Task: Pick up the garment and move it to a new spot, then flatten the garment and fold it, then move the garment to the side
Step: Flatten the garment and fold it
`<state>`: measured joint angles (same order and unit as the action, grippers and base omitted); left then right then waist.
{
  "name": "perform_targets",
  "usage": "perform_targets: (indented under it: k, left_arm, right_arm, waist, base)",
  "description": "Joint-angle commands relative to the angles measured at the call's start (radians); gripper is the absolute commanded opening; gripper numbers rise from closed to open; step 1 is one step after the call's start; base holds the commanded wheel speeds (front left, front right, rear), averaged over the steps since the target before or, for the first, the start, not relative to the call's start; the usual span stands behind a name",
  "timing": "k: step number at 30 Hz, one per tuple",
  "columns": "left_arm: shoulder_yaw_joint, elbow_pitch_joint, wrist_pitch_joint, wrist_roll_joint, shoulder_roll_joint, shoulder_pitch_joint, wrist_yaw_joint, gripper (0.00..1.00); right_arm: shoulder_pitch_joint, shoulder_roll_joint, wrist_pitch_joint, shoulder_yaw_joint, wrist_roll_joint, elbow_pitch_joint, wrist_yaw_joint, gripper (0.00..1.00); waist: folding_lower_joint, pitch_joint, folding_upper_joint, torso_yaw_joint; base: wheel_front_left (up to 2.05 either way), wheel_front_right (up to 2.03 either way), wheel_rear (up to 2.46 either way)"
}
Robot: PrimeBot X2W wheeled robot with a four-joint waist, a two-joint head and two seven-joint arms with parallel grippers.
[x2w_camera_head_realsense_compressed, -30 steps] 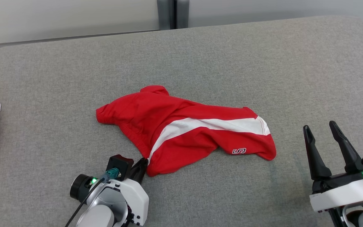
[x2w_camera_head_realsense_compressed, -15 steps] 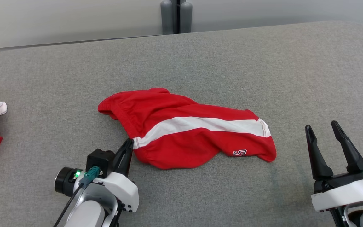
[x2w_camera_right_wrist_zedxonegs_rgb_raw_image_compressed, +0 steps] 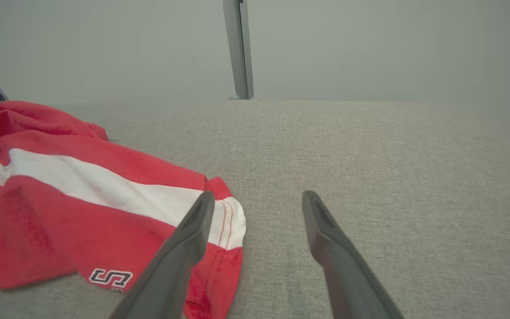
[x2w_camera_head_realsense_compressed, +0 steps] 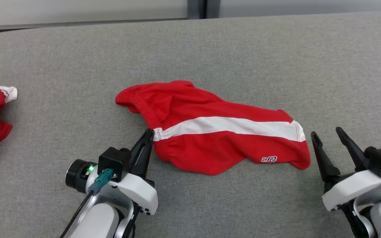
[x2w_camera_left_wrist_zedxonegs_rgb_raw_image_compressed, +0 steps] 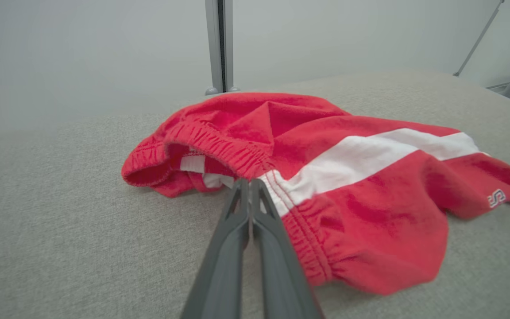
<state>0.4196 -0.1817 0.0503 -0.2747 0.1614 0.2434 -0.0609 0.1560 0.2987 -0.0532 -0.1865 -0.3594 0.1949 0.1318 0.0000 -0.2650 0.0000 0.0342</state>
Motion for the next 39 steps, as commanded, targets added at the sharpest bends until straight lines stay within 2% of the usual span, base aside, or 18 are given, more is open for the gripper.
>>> perform_targets:
  k: [1, 8, 9, 10, 11, 17, 24, 30, 39]
  left_arm:
    - [0.006, 0.004, 0.005, 0.011, 0.0, 0.025, 0.006, 0.0]
    - [0.027, -0.006, 0.03, 0.014, -0.014, 0.059, 0.02, 0.0]
    - [0.028, -0.006, 0.036, 0.011, -0.015, 0.06, 0.024, 0.0]
    - [0.03, -0.008, 0.041, 0.009, -0.016, 0.06, 0.023, 0.0]
    - [0.03, -0.008, 0.046, 0.005, -0.018, 0.06, 0.025, 0.0]
    - [0.02, 0.026, 0.093, -0.002, -0.016, 0.053, 0.018, 0.0]
    - [-0.022, 0.135, 0.151, -0.003, 0.01, 0.067, -0.002, 0.0]
    - [-0.055, 0.241, 0.146, 0.005, 0.041, 0.117, -0.009, 0.0]
    - [-0.078, 0.393, 0.048, 0.016, 0.086, 0.247, 0.005, 0.0]
  right_arm:
    - [0.045, 0.013, 0.004, -0.028, -0.011, 0.052, -0.002, 1.0]
    - [0.153, 0.037, 0.024, -0.13, -0.055, 0.233, -0.002, 1.0]
    - [0.163, 0.039, 0.022, -0.142, -0.065, 0.249, -0.002, 0.59]
    - [0.17, 0.04, 0.018, -0.15, -0.076, 0.264, -0.002, 0.05]
    - [0.173, 0.042, 0.011, -0.158, -0.086, 0.273, -0.002, 0.0]
    - [0.191, 0.062, -0.095, -0.155, -0.126, 0.215, -0.002, 0.0]
    - [0.199, 0.064, -0.168, -0.109, -0.107, 0.015, -0.002, 0.0]
    - [0.228, 0.05, -0.149, -0.051, -0.088, -0.157, -0.002, 0.0]
    - [0.27, -0.004, -0.061, 0.053, -0.043, -0.36, -0.001, 0.0]
  waist:
    - [0.0, -0.048, 0.0, -0.037]
    - [0.0, -0.076, 0.0, -0.065]
    - [0.0, -0.076, 0.0, -0.068]
    - [0.0, -0.075, 0.0, -0.069]
    - [0.0, -0.073, 0.0, -0.069]
    - [0.0, -0.055, 0.0, -0.061]
    - [0.0, -0.005, 0.0, -0.029]
    - [0.0, 0.065, 0.0, -0.009]
    - [0.0, 0.168, 0.0, 0.024]
  base:
    - [0.0, 0.0, 0.0]
    - [0.0, 0.0, 0.0]
    - [0.0, 0.0, 0.0]
    - [0.0, 0.0, 0.0]
    - [0.0, 0.0, 0.0]
    - [0.0, 0.0, 0.0]
    - [0.0, 0.0, 0.0]
    - [0.0, 0.0, 0.0]
    - [0.0, 0.0, 0.0]
